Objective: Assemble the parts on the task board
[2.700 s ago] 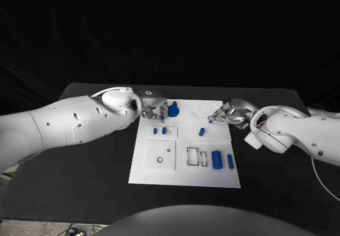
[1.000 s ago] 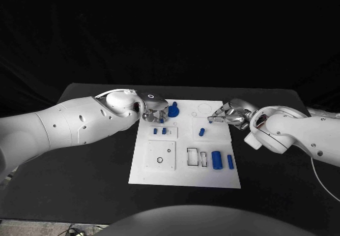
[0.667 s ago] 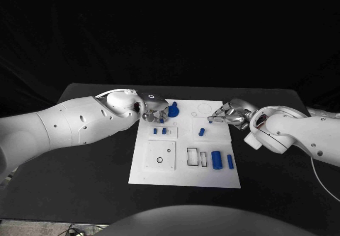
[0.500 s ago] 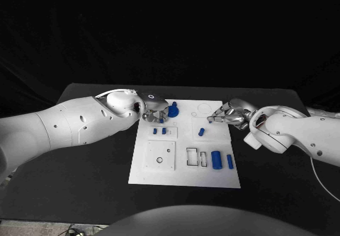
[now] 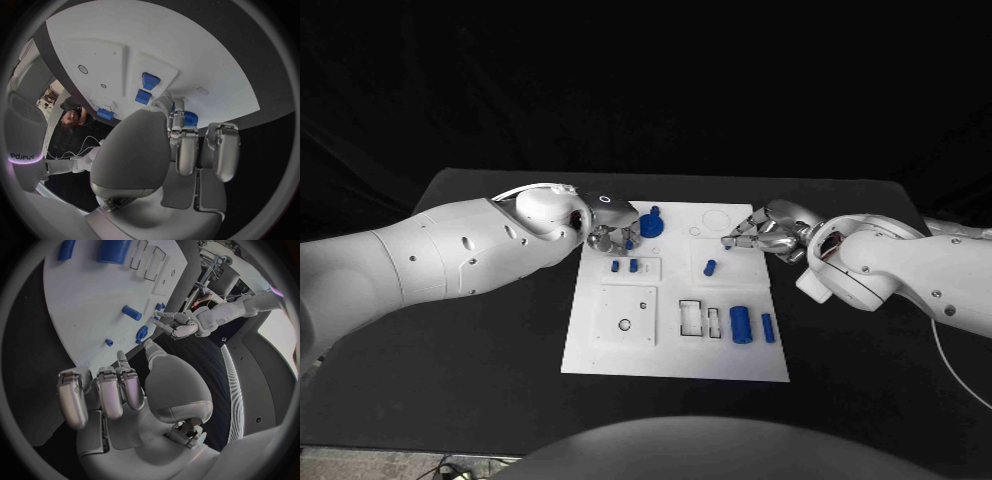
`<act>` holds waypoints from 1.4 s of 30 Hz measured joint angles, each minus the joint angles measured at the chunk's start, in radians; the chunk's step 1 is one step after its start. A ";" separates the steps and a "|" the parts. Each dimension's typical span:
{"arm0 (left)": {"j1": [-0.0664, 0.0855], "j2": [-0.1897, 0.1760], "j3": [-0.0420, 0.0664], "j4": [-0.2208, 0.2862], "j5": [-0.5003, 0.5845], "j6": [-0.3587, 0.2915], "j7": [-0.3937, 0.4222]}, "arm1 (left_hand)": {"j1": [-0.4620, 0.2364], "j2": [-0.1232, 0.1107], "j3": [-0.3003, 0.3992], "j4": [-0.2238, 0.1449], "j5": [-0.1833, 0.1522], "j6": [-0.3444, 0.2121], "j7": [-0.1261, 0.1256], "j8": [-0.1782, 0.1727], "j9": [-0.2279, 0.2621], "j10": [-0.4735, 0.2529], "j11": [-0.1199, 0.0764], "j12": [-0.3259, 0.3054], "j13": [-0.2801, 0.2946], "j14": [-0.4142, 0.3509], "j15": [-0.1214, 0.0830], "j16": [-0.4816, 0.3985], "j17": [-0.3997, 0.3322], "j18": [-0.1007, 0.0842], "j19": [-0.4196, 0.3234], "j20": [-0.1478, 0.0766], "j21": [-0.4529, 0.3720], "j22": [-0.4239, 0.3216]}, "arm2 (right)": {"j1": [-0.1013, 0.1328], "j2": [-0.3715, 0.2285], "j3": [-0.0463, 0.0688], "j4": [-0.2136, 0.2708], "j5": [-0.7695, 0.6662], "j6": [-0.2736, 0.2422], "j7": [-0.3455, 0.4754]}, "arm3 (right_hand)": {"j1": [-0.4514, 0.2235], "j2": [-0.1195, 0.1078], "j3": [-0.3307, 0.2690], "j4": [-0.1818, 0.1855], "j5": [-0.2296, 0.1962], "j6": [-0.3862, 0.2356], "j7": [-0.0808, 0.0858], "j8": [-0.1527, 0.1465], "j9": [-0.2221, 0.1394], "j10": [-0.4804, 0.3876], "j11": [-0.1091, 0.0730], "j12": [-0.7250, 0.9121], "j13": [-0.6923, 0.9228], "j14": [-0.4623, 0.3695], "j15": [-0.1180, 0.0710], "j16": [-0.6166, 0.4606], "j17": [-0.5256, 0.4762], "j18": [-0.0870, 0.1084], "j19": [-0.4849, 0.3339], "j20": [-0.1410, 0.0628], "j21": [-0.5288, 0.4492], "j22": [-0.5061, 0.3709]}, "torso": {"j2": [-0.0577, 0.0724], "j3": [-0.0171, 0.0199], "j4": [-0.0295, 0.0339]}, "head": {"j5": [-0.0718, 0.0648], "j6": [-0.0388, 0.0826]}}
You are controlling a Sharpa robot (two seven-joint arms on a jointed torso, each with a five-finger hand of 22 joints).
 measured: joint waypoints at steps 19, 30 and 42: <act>0.000 -0.003 0.000 -0.001 0.001 -0.025 -0.002 | -0.034 -0.011 0.003 0.003 0.000 -0.158 -0.029 0.000 -0.040 -0.030 0.013 0.000 0.000 -0.004 0.004 0.000 0.000 0.000 0.000 0.000 0.000 0.000 | 0.000 0.000 0.000 -0.001 0.000 0.003 -0.001 | 0.000 0.000 0.000 0.000 0.000 0.000 0.000 0.000 0.000 0.003 0.003 0.000 0.000 0.000 0.000 0.000 0.000 0.000 0.000 0.000 0.000 0.000 | -0.001 0.0006 -0.0001 | 0.001 0.004; 0.000 -0.006 0.000 -0.001 0.005 -0.081 -0.002 | -0.045 -0.011 0.007 0.002 0.000 -0.189 -0.035 0.005 -0.043 -0.025 0.018 0.000 0.000 -0.003 0.011 0.000 0.000 0.000 0.000 0.000 0.000 0.000 | 0.000 0.000 0.000 -0.001 0.000 0.005 -0.002 | 0.000 0.000 0.000 0.000 0.000 0.000 0.000 0.000 0.000 0.003 0.003 0.000 0.000 0.000 0.000 0.000 0.000 0.000 0.000 0.000 0.000 0.001 | -0.001 0.0006 -0.0002 | 0.002 0.007; 0.000 -0.020 0.000 0.004 0.018 -0.101 0.008 | -0.121 -0.045 -0.034 0.006 0.000 -0.172 -0.019 0.012 -0.040 -0.028 0.015 0.000 0.002 -0.003 0.011 0.000 0.000 0.000 0.000 0.000 0.000 0.000 | -0.001 0.000 0.000 -0.002 0.000 0.005 -0.002 | 0.000 0.000 0.000 0.000 0.000 0.000 0.000 0.000 0.000 0.003 0.003 0.000 0.000 0.000 0.000 0.000 0.000 0.000 0.000 0.000 0.000 0.000 | 0.000 0.0006 0.0001 | 0.002 0.007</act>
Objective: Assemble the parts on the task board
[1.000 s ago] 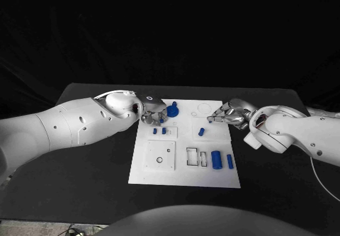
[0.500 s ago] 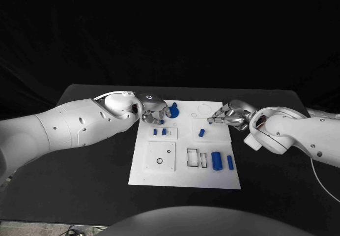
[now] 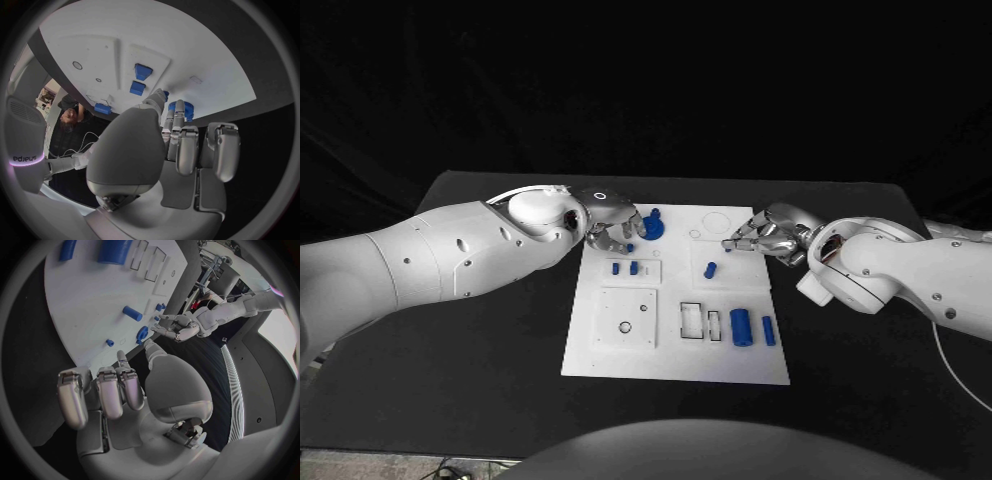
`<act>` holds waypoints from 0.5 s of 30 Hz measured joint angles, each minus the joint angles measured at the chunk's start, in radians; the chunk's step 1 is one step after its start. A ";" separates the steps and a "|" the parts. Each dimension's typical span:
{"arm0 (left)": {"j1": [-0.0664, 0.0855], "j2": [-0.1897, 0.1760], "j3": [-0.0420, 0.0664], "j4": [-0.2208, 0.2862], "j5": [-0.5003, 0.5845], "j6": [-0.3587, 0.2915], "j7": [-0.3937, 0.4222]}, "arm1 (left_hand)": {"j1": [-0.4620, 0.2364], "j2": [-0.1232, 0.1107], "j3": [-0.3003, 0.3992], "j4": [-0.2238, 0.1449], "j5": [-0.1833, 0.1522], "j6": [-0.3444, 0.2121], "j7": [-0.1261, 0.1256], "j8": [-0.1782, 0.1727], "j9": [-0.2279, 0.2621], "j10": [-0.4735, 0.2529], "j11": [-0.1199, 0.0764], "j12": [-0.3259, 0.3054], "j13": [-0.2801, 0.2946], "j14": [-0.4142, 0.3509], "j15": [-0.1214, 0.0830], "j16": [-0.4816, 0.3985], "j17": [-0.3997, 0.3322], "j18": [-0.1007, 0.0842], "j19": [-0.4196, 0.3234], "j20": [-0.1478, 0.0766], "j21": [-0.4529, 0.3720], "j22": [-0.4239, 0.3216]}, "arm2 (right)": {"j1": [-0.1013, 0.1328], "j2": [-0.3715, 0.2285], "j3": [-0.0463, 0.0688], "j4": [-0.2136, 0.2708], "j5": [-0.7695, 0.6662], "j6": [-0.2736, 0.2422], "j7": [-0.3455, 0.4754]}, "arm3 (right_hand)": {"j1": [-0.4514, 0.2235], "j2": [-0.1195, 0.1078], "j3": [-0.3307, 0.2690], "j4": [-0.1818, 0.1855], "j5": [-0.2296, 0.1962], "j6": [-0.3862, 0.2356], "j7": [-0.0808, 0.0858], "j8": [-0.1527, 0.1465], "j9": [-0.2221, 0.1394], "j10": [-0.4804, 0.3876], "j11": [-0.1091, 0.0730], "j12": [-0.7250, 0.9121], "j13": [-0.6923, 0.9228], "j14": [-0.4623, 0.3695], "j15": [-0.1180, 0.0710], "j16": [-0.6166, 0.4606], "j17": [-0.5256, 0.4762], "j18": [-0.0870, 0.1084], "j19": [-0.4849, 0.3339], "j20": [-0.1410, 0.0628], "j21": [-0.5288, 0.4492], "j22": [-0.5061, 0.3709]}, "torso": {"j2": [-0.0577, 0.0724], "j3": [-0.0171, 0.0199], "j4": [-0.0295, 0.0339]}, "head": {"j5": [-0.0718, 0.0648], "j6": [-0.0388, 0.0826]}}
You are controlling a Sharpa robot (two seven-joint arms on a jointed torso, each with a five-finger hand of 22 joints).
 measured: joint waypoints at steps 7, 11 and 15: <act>0.001 -0.012 0.000 0.008 0.016 -0.004 0.007 | -0.016 -0.003 -0.013 0.000 0.000 0.024 -0.001 0.008 0.004 0.000 0.000 0.000 0.000 0.000 0.000 0.000 0.000 0.000 0.000 0.000 0.000 0.000 | -0.001 0.001 0.000 -0.001 0.000 0.000 0.000 | 0.000 0.000 0.000 0.000 0.000 0.000 0.000 0.000 0.001 0.000 0.000 0.000 0.000 0.000 0.000 0.000 0.000 0.000 0.000 0.000 0.000 0.000 | -0.001 0.0000 0.0000 | -0.001 -0.001; 0.001 -0.014 0.000 0.009 0.023 -0.004 0.010 | -0.016 -0.003 -0.016 -0.003 0.000 0.035 0.010 0.014 0.006 -0.002 -0.002 0.000 0.001 0.000 0.000 0.000 0.000 0.000 0.000 0.000 0.000 0.000 | -0.001 0.001 0.000 -0.002 0.000 0.000 0.000 | 0.000 0.000 0.000 0.000 0.000 0.000 0.000 0.000 0.001 0.000 0.000 0.000 0.000 0.000 0.000 0.000 0.000 0.000 0.000 0.000 0.000 0.000 | -0.001 0.0001 -0.0002 | 0.000 0.000; 0.001 -0.016 0.000 0.012 0.029 -0.004 0.014 | -0.016 -0.003 -0.016 -0.003 0.000 0.041 0.015 0.014 0.006 -0.005 -0.005 0.000 0.001 0.000 0.000 0.000 0.001 0.000 0.000 0.000 0.000 0.000 | -0.001 0.002 0.000 -0.002 0.000 0.000 0.000 | 0.000 0.000 0.000 0.000 0.000 0.000 0.000 0.000 0.001 0.000 0.000 0.000 0.000 0.000 0.000 0.000 0.001 0.000 0.000 0.000 0.000 0.000 | -0.001 0.0001 -0.0003 | 0.000 0.001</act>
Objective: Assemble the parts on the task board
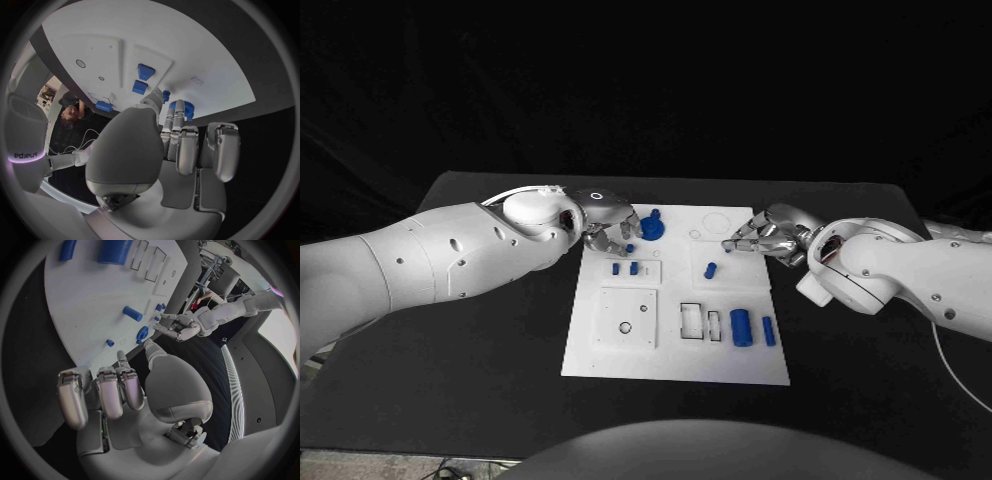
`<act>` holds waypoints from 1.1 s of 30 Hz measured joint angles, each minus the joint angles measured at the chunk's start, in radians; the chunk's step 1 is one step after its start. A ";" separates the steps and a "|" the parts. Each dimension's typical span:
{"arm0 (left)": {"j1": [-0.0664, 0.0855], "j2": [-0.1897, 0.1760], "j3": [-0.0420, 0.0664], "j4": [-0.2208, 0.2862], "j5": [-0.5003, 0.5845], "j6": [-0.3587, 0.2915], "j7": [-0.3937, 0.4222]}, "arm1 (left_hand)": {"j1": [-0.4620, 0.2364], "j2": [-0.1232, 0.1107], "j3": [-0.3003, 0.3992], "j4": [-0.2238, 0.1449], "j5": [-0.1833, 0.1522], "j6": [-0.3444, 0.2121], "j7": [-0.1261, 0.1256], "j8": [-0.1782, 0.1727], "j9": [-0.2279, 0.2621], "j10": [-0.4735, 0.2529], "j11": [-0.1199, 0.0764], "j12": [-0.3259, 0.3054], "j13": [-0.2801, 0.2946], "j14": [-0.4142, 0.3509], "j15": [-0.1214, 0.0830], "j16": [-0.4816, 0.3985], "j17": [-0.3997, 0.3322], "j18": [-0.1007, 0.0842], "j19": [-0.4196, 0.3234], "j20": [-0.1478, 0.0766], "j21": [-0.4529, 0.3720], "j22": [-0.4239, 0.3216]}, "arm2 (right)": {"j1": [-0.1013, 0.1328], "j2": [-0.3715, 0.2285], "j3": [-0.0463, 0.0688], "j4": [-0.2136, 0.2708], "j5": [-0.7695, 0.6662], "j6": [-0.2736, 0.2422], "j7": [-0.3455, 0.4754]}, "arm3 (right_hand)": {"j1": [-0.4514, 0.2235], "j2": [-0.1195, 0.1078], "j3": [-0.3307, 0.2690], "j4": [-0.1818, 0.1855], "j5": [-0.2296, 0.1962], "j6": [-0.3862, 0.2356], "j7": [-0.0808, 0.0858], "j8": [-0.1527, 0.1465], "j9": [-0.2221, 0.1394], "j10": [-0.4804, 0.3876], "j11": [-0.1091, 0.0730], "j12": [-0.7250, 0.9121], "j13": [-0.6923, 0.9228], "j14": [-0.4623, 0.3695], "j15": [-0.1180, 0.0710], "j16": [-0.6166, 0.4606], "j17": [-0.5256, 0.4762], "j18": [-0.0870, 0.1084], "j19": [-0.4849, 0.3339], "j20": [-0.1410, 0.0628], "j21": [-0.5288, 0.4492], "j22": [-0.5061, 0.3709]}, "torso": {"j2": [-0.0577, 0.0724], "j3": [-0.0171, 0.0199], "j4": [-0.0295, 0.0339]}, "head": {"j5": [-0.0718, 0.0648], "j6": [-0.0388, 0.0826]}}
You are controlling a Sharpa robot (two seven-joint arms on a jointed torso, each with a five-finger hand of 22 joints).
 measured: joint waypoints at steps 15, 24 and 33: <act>0.006 -0.079 0.001 0.045 0.114 -0.119 0.052 | -0.148 -0.004 -0.100 0.006 0.000 0.038 0.038 0.000 0.000 0.008 0.022 0.012 0.005 0.000 0.006 0.000 0.000 0.000 0.000 0.000 0.000 0.000 | -0.002 -0.001 0.000 0.000 0.000 -0.021 0.009 | 0.004 0.004 0.000 0.000 0.000 0.000 0.000 0.004 0.000 0.000 0.000 0.000 0.000 0.000 0.000 0.000 0.000 0.000 0.000 0.000 0.000 0.000 | 0.000 -0.0001 0.0010 | -0.003 0.006; 0.008 -0.129 0.001 0.088 0.487 -0.263 0.138 | -0.207 0.028 -0.118 0.006 0.019 0.090 0.075 0.013 0.008 0.035 0.044 0.022 0.007 0.003 0.018 0.000 0.000 0.000 -0.002 0.002 -0.033 0.000 | -0.002 -0.003 0.000 0.004 0.015 -0.115 0.085 | 0.013 0.013 0.000 0.000 0.000 0.016 -0.008 0.013 0.003 0.000 0.000 0.000 0.000 0.000 0.000 0.000 0.000 0.000 0.000 0.000 0.000 0.000 | 0.000 -0.0003 0.0011 | -0.001 0.012; 0.004 -0.143 0.001 0.138 1.020 -0.361 0.243 | -0.206 0.098 -0.276 0.002 0.178 0.106 0.070 0.001 0.009 0.041 0.038 0.022 0.007 -0.146 0.019 -0.295 -0.173 0.106 -0.329 0.009 -0.566 0.000 | 0.008 -0.002 0.000 0.001 0.040 -0.188 0.203 | 0.109 0.037 0.025 0.008 0.000 0.027 -0.049 0.024 0.001 -0.403 -0.054 -0.421 -0.133 -0.002 -0.052 0.000 0.000 0.000 -0.001 -0.043 0.000 0.000 | 0.000 -0.0014 0.0002 | -0.009 0.023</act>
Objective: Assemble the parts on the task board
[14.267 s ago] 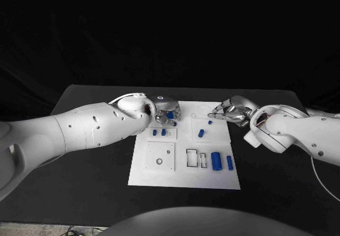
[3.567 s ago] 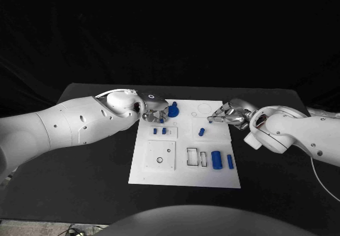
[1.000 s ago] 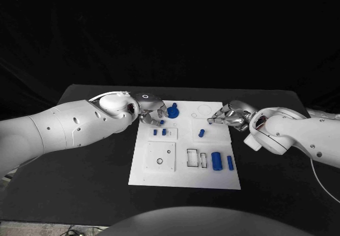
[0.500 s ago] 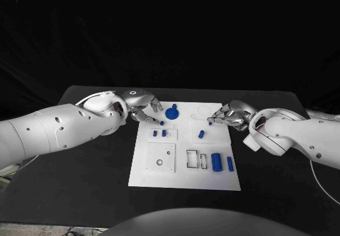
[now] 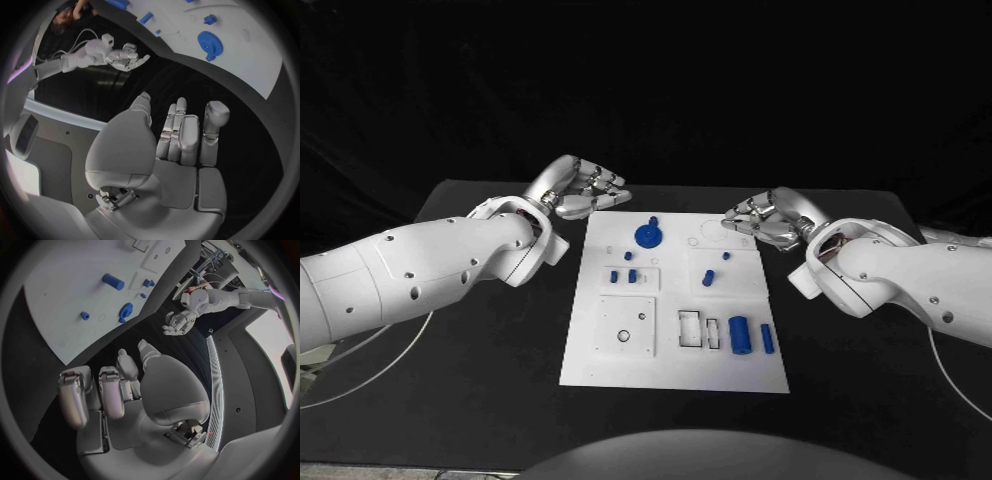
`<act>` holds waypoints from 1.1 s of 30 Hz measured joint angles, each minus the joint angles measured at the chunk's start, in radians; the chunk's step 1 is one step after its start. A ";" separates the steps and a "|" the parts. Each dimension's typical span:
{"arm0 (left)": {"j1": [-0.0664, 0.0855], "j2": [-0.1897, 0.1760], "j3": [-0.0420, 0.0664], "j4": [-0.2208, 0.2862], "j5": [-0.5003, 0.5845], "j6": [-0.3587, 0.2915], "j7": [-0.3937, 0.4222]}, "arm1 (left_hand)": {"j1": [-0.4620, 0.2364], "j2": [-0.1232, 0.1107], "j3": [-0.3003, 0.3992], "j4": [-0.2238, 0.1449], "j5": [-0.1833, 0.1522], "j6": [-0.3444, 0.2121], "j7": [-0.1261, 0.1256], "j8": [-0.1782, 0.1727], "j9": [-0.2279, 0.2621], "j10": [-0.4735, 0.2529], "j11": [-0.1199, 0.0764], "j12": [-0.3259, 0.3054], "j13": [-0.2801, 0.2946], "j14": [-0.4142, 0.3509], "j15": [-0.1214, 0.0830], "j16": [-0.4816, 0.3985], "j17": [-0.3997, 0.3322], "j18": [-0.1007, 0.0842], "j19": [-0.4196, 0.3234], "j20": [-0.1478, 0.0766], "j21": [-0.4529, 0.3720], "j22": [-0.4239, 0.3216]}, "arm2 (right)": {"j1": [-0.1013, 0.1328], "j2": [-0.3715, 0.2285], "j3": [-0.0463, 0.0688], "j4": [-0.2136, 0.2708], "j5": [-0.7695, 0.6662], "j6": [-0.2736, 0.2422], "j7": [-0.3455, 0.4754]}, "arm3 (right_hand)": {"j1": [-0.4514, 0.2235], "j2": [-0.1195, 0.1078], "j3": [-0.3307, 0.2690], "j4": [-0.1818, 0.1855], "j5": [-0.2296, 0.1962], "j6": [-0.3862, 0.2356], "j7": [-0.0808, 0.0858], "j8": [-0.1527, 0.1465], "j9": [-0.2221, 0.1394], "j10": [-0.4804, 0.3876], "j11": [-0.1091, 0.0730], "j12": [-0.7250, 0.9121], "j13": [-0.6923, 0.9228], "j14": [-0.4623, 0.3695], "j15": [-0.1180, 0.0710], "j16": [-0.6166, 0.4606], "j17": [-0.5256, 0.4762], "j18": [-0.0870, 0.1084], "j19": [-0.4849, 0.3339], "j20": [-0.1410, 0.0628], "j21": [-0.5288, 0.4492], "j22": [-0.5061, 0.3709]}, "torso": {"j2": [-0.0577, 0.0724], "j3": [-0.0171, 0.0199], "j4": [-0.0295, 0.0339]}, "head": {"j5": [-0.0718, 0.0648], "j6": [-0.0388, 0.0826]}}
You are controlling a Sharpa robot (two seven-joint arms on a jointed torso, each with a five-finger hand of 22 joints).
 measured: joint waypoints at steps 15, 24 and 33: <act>-0.034 -0.002 -0.001 0.045 0.434 -0.018 0.103 | 0.005 0.033 -0.061 0.001 0.000 -0.022 0.014 -0.012 -0.001 -0.034 0.016 -0.007 0.000 -0.153 0.012 -0.271 -0.281 0.043 -0.184 0.011 -0.396 -0.126 | 0.022 0.009 0.000 -0.050 -0.384 0.082 -0.038 | 0.111 -0.051 0.062 0.015 -0.087 0.053 -0.067 -0.057 -0.016 -0.147 0.064 -0.887 -0.853 0.000 0.054 0.000 0.000 0.000 0.002 0.047 0.000 0.001 | 0.002 -0.0006 0.0012 | -0.052 0.023; -0.037 -0.009 -0.001 0.047 0.480 -0.018 0.118 | 0.010 0.038 -0.061 0.001 0.000 -0.026 0.018 -0.012 -0.001 -0.041 0.016 -0.006 0.000 -0.140 0.013 -0.254 -0.251 0.042 -0.167 0.012 -0.372 -0.115 | 0.011 0.016 0.000 -0.060 -0.589 0.167 -0.105 | 0.126 -0.059 0.067 0.004 -0.101 0.090 -0.059 -0.080 -0.033 -0.072 0.061 -0.953 -0.975 0.000 0.054 0.000 0.000 0.000 0.002 0.047 0.000 0.001 | 0.001 0.0011 -0.0011 | -0.069 0.025; -0.038 -0.019 -0.001 0.050 0.497 -0.020 0.120 | 0.006 0.042 -0.066 0.001 0.000 -0.029 0.014 -0.012 -0.001 -0.041 0.016 -0.002 0.000 -0.132 0.013 -0.247 -0.242 0.043 -0.153 0.013 -0.363 -0.113 | -0.001 0.040 0.000 -0.068 -0.684 0.239 -0.144 | 0.126 -0.059 0.067 0.004 -0.101 0.121 -0.038 -0.093 -0.050 -0.012 0.050 -0.976 -1.034 0.000 0.054 0.000 0.000 0.000 0.001 0.047 0.000 0.001 | 0.001 0.0018 -0.0004 | -0.070 0.023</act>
